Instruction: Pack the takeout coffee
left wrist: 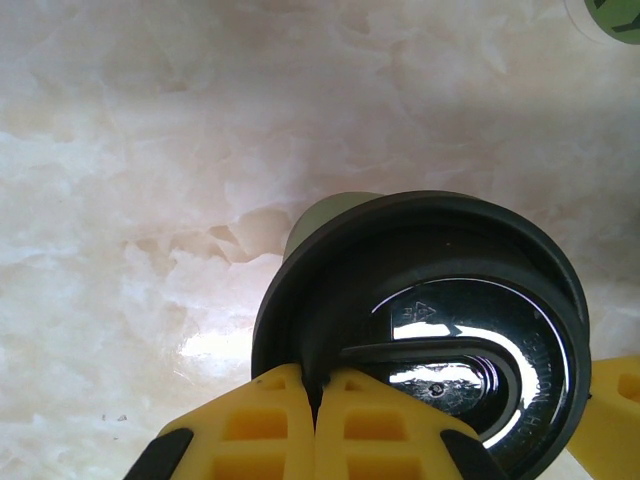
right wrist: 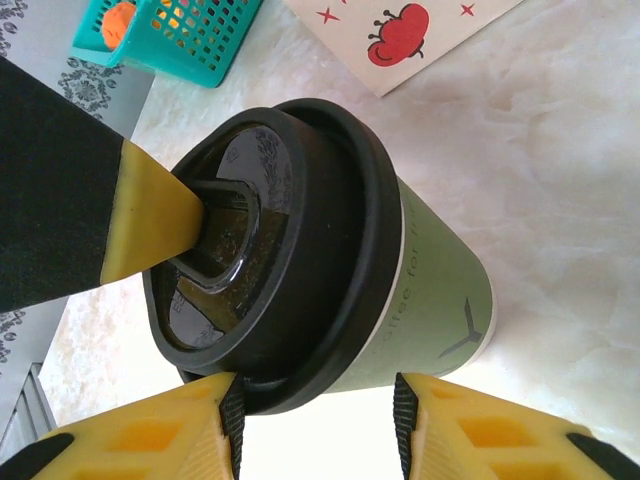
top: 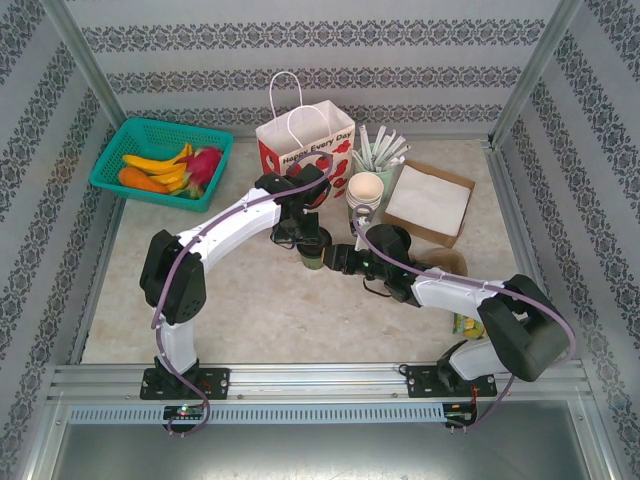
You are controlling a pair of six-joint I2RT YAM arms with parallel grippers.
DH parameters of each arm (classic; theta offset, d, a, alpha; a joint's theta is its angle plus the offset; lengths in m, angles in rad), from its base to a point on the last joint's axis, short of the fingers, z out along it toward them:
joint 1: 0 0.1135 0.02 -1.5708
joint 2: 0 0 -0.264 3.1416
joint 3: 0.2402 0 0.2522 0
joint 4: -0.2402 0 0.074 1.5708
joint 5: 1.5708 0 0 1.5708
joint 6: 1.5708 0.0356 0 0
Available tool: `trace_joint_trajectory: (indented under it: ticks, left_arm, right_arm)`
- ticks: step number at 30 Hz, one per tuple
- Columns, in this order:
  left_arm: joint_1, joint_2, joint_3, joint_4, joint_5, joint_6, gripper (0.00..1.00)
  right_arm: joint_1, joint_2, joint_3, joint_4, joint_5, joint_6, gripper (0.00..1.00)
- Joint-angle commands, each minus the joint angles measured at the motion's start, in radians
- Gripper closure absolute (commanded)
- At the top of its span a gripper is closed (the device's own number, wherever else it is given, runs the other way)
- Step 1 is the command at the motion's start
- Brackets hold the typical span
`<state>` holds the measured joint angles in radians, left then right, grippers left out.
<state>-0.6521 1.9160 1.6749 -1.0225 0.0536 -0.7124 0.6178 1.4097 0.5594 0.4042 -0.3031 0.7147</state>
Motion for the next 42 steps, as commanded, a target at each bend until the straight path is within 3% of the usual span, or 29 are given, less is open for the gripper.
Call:
trace_joint_trajectory:
  ticks: [1,7,10,15,25,42]
  left_arm:
    - [0.002,0.128,-0.048,-0.050,0.028,0.013,1.00]
    - [0.011,0.094,0.054,-0.106,-0.067,0.009,0.96]
    - [0.010,0.076,0.065,-0.094,-0.076,0.001,0.91]
    - [0.010,0.067,0.080,-0.091,-0.059,0.008,0.87]
    - [0.011,0.068,0.121,-0.082,-0.042,0.033,0.84]
    - [0.041,0.007,0.100,-0.033,0.044,0.041,0.80]
  right_arm:
    - [-0.026,0.001,-0.021,-0.142,0.057,0.020,0.54]
    - [-0.051,-0.102,0.052,-0.137,-0.028,0.012,0.40]
    - [-0.063,-0.122,0.062,-0.133,-0.031,0.010,0.25]
    - [-0.097,-0.097,0.088,-0.138,-0.048,0.059,0.17]
    - [-0.115,0.015,0.160,-0.131,-0.135,0.137,0.20]
    - [-0.100,0.111,0.226,-0.208,-0.133,0.186,0.26]
